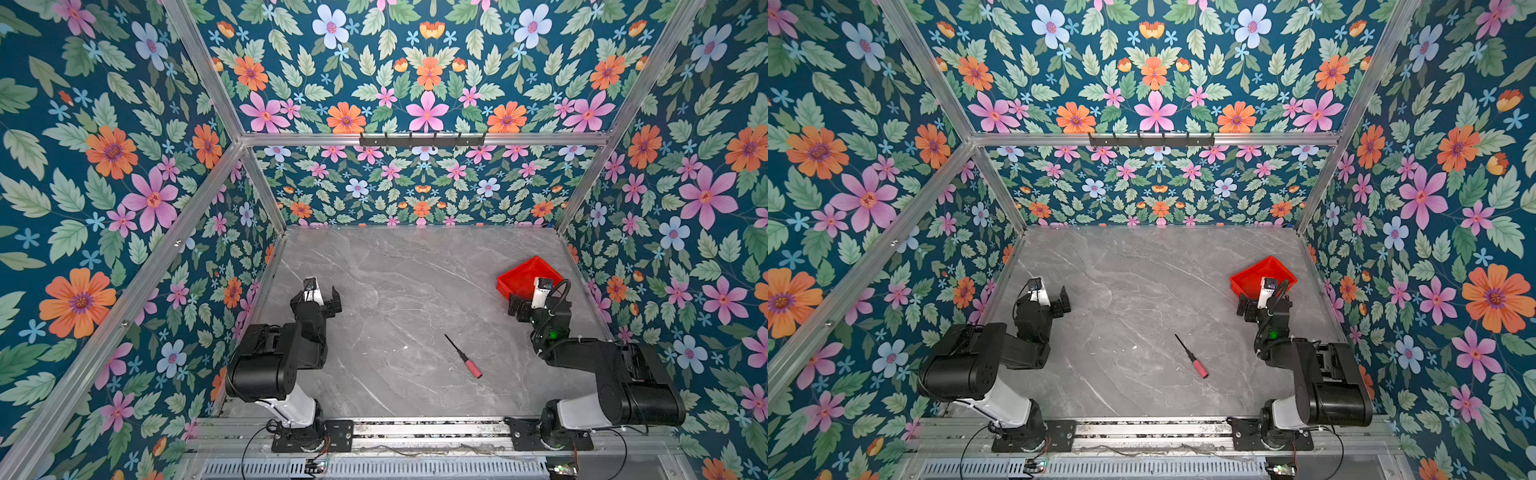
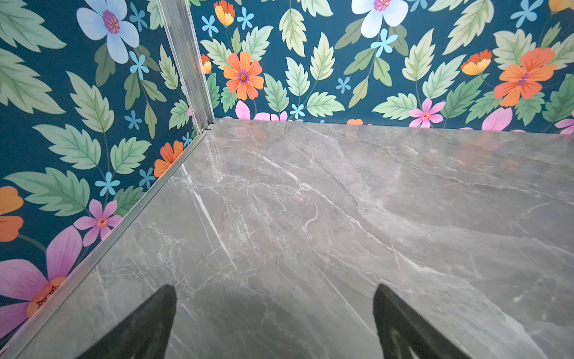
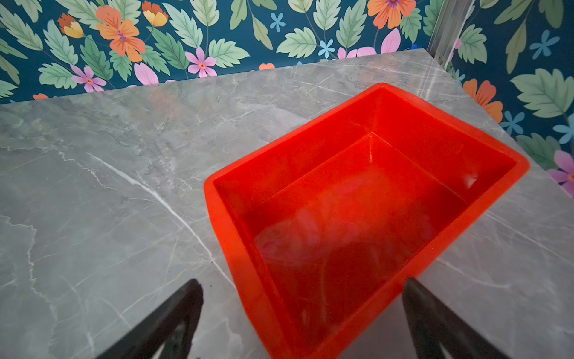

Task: Put the screwdriver in the bin
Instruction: Pick up the screwdriver from the center of the table.

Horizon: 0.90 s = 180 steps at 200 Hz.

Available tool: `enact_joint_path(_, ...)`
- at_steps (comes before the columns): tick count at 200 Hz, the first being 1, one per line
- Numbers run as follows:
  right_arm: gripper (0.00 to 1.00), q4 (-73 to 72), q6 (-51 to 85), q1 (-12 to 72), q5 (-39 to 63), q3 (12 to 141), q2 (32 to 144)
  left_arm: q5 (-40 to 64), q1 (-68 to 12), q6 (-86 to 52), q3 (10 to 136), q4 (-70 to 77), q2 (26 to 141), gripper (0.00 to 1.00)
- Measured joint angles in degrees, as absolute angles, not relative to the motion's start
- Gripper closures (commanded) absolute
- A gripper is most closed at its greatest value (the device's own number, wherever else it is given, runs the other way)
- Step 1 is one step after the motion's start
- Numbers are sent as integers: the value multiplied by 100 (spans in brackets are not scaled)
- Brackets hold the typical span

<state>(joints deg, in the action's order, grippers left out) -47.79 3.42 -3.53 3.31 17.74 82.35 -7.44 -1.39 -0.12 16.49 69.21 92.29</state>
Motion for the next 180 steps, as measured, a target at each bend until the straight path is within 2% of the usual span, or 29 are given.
enact_joint_path(180, 1, -4779, 344, -353, 331, 1774, 8235, -515, -141, 16, 1588, 6945, 9196, 0)
